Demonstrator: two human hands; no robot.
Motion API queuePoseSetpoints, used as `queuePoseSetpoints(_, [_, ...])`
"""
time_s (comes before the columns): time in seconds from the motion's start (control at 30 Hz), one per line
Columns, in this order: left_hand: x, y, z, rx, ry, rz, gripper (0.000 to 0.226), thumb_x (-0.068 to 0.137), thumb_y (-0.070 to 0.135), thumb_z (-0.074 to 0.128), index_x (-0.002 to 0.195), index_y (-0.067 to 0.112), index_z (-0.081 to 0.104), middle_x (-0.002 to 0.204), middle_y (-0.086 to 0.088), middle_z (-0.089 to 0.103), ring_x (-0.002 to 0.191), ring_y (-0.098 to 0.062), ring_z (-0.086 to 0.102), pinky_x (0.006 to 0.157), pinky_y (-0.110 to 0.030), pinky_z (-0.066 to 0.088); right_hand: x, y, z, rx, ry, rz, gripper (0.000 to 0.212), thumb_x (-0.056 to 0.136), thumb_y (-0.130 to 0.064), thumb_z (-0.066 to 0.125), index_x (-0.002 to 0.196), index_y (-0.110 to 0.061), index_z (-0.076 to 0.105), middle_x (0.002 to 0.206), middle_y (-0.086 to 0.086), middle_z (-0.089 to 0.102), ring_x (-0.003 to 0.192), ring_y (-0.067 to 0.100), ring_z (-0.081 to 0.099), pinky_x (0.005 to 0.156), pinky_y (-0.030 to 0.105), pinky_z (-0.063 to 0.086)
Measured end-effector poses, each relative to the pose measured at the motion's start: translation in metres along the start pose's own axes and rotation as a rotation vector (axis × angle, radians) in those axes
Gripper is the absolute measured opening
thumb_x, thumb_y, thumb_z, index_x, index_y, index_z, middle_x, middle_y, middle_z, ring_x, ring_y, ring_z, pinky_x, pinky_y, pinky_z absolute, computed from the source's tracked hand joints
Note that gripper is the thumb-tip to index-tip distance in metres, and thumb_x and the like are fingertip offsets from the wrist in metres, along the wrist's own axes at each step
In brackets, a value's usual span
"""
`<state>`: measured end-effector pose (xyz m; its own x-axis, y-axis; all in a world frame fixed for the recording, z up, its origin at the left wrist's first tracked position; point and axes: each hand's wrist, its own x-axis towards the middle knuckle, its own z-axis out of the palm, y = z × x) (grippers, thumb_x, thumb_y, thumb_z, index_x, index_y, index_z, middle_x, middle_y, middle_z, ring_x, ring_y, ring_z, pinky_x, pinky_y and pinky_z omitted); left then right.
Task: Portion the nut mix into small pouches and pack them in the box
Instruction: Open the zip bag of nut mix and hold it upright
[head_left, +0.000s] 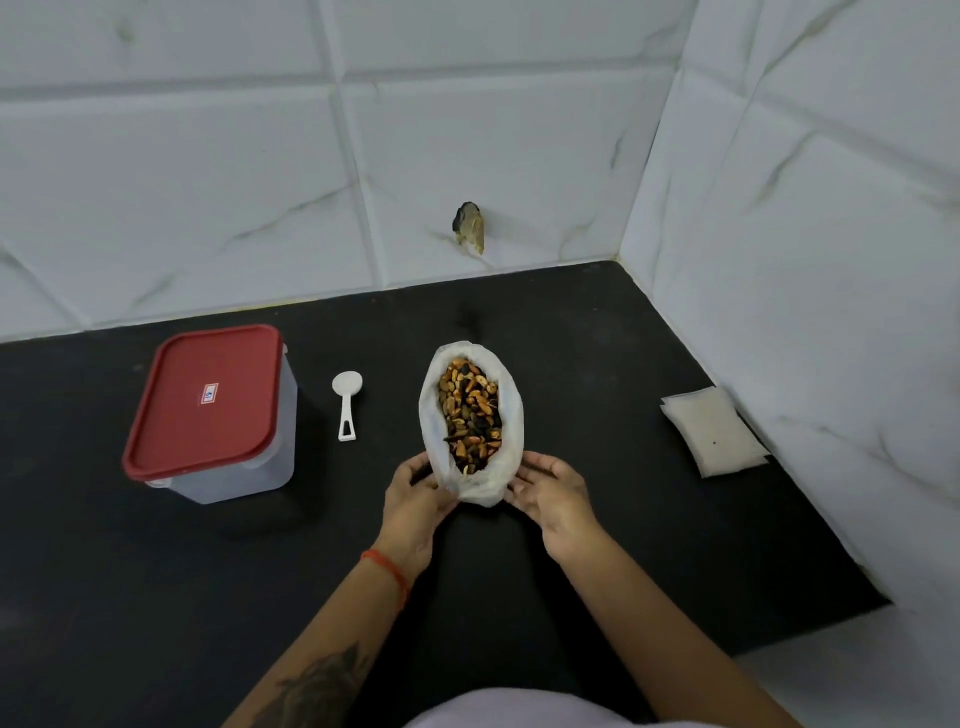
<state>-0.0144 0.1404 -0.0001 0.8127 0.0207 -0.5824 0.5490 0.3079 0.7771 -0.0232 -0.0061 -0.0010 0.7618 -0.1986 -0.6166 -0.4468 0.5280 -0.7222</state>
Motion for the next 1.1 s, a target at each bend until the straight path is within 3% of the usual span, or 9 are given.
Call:
queuePoseSetpoints(0.03, [0.003,-0.004,-0.002,0.178,0.04,0.097,0.047,0.084,-0.008,0.061,0.122,0.017,0.049,0.117,-0.007,0.061,0.096,-0.017,0.063,0.081,-0.031,0.053,0.0,0.003,0.001,-0.101,0.028,-0.044,0.037,0.087,0.019,0.041,0.114,-0.002,0.055,0.101,0.011,0.067,0.086,0.019,0.068,0.067,0.028,0.058])
queuePoseSetpoints(0.1, [0.002,-0.006,-0.001,0.53,0.088,0.297,0.059,0.078,0.008,0.072,0.128,0.025,0.047,0.131,0.004,0.049,0.108,-0.011,0.058,0.092,-0.031,0.05,0.001,0.006,0.004,-0.344,0.111,-0.189,0.035,0.089,0.007,0.048,0.116,-0.01,0.061,0.106,0.002,0.069,0.098,0.015,0.066,0.084,0.032,0.056])
queuePoseSetpoints(0.17, [0.005,-0.003,0.0,0.623,0.053,0.388,0.067,0.075,0.016,0.072,0.135,0.03,0.044,0.139,0.007,0.042,0.125,-0.011,0.047,0.104,-0.038,0.044,-0.001,0.0,0.008,-0.473,0.157,-0.34,0.038,0.092,-0.007,0.047,0.128,-0.018,0.057,0.125,-0.004,0.061,0.118,0.013,0.056,0.103,0.034,0.045])
queuePoseSetpoints(0.27, [0.014,0.005,0.0,0.414,-0.044,0.308,0.063,0.076,0.007,0.058,0.132,0.031,0.047,0.133,0.006,0.052,0.123,-0.01,0.049,0.105,-0.039,0.043,0.001,-0.016,0.014,-0.588,0.071,-0.434,0.047,0.099,-0.021,0.039,0.146,-0.018,0.034,0.15,-0.001,0.036,0.138,0.014,0.033,0.114,0.032,0.028])
queuePoseSetpoints(0.4, [0.019,0.014,0.006,0.246,-0.139,0.205,0.069,0.083,0.0,0.042,0.148,0.018,0.028,0.143,0.0,0.045,0.131,-0.018,0.045,0.112,-0.042,0.035,0.012,-0.015,0.025,-0.711,-0.095,-0.387,0.049,0.103,-0.021,0.03,0.151,-0.023,0.018,0.158,-0.002,0.017,0.144,0.014,0.019,0.117,0.029,0.018])
queuePoseSetpoints(0.47, [0.02,0.014,0.007,0.183,-0.137,0.168,0.064,0.091,-0.009,0.031,0.15,0.013,0.022,0.142,0.001,0.042,0.134,-0.02,0.041,0.114,-0.04,0.032,0.017,-0.007,0.022,-0.632,-0.119,-0.351,0.047,0.104,-0.022,0.031,0.15,-0.025,0.021,0.157,-0.003,0.019,0.143,0.013,0.021,0.117,0.028,0.019])
queuePoseSetpoints(0.67, [0.027,0.005,0.003,-0.007,-0.198,0.103,0.058,0.098,-0.007,0.025,0.151,0.016,0.018,0.152,-0.005,0.034,0.134,-0.023,0.04,0.113,-0.041,0.033,0.022,-0.001,0.013,-0.505,-0.12,-0.325,0.044,0.103,-0.018,0.035,0.146,-0.025,0.031,0.155,-0.005,0.026,0.141,0.011,0.026,0.117,0.032,0.024])
queuePoseSetpoints(0.77, [0.018,0.004,0.011,-0.036,-0.245,0.105,0.058,0.099,-0.006,0.025,0.151,0.017,0.018,0.149,-0.005,0.038,0.133,-0.023,0.042,0.108,-0.038,0.036,0.023,-0.002,0.005,-0.477,-0.114,-0.331,0.044,0.102,-0.014,0.037,0.144,-0.025,0.036,0.153,-0.003,0.031,0.139,0.011,0.031,0.116,0.032,0.028])
queuePoseSetpoints(1.1, [0.01,-0.034,0.071,-0.032,-0.399,0.093,0.06,0.098,-0.005,0.029,0.151,0.022,0.018,0.145,0.0,0.042,0.128,-0.017,0.046,0.113,-0.039,0.033,0.019,-0.03,-0.063,-0.388,0.005,-0.355,0.041,0.1,-0.008,0.042,0.139,-0.017,0.045,0.146,-0.002,0.042,0.133,0.01,0.039,0.11,0.025,0.032])
